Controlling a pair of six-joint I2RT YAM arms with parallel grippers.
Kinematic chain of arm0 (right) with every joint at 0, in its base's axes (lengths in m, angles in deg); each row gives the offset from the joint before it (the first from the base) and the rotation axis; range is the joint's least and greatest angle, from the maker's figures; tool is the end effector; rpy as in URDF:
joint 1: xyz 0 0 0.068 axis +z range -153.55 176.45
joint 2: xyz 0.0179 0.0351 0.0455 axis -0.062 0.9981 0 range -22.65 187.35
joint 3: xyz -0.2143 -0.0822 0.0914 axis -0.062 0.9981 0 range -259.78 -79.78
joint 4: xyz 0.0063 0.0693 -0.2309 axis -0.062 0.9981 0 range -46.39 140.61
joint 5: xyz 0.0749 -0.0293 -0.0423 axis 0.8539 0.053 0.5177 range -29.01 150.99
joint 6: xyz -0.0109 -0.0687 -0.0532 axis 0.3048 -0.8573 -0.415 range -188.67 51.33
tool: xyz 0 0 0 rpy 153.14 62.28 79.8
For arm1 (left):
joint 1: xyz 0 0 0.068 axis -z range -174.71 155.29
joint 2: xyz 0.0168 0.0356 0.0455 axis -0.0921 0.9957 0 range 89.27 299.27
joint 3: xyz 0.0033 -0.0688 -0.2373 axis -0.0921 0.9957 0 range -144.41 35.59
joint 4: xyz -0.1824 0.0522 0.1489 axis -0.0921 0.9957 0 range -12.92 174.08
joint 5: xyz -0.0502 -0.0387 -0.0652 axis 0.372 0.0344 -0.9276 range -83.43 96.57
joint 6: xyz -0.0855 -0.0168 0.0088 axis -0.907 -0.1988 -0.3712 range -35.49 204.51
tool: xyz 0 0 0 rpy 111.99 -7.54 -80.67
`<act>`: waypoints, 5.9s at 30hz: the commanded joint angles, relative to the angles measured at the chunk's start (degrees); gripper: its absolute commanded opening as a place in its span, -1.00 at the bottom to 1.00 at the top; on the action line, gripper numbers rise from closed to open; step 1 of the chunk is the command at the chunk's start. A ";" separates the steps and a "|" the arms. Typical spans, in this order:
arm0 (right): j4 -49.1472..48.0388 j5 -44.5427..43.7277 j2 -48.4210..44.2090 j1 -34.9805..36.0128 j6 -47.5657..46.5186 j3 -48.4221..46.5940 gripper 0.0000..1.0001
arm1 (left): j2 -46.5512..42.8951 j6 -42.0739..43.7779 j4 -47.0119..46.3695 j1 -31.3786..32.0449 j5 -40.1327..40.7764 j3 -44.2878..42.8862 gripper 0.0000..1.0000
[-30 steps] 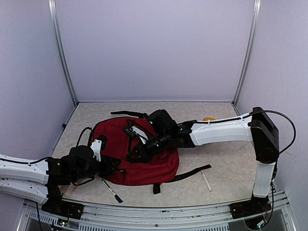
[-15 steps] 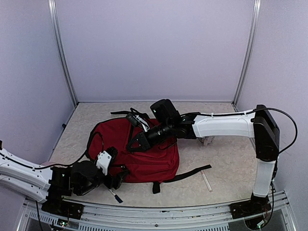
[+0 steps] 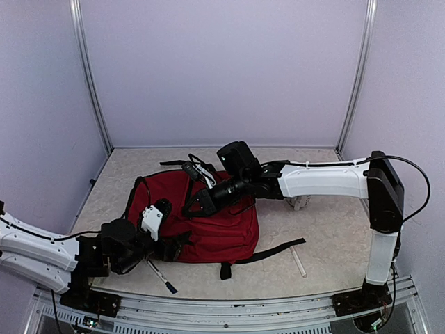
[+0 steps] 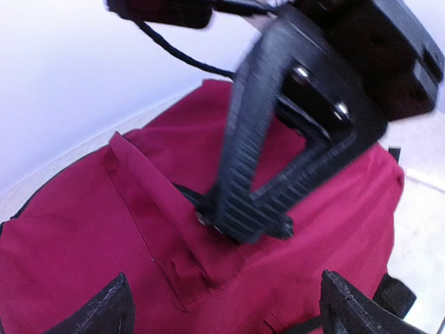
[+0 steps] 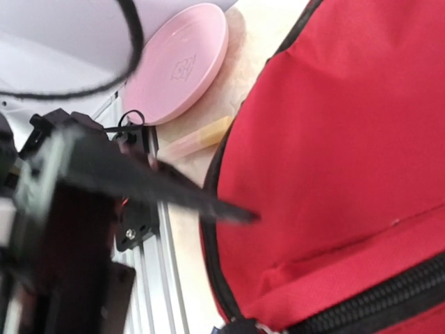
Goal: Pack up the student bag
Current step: Hold the lower front pocket of the student bag, then unzip the lower front pocket of the student bag, then hold the lower front pocket of the student bag, then move the pen to the center of the board.
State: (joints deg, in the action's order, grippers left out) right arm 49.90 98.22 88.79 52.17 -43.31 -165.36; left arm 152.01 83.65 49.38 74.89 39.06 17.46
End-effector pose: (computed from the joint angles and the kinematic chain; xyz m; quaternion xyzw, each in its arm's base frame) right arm 0.2139 0.3974 0.2188 -0.3662 0.7601 0.5103 0.1667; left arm 0.1247 -0.2159 0.1697 0.2980 0.7307 -0.1462 0.5966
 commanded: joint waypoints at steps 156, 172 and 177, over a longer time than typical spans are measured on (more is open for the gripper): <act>44.43 -39.61 -28.05 -15.91 6.49 23.40 -0.12 | 3.56 -3.63 25.66 -28.38 -30.05 -25.93 -1.00; 39.66 -33.93 -16.84 -13.89 5.84 31.04 -0.24 | 3.69 -1.53 26.89 -27.42 -29.68 -26.63 -1.00; 40.24 -35.90 -14.52 -13.70 6.07 32.10 -0.47 | 3.63 -1.43 26.91 -27.39 -29.76 -26.61 -1.00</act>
State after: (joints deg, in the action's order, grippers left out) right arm 89.92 64.32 72.59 37.96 -37.65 -134.15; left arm 157.56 81.16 79.28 46.87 9.90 -6.67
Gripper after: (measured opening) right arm 0.301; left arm 0.019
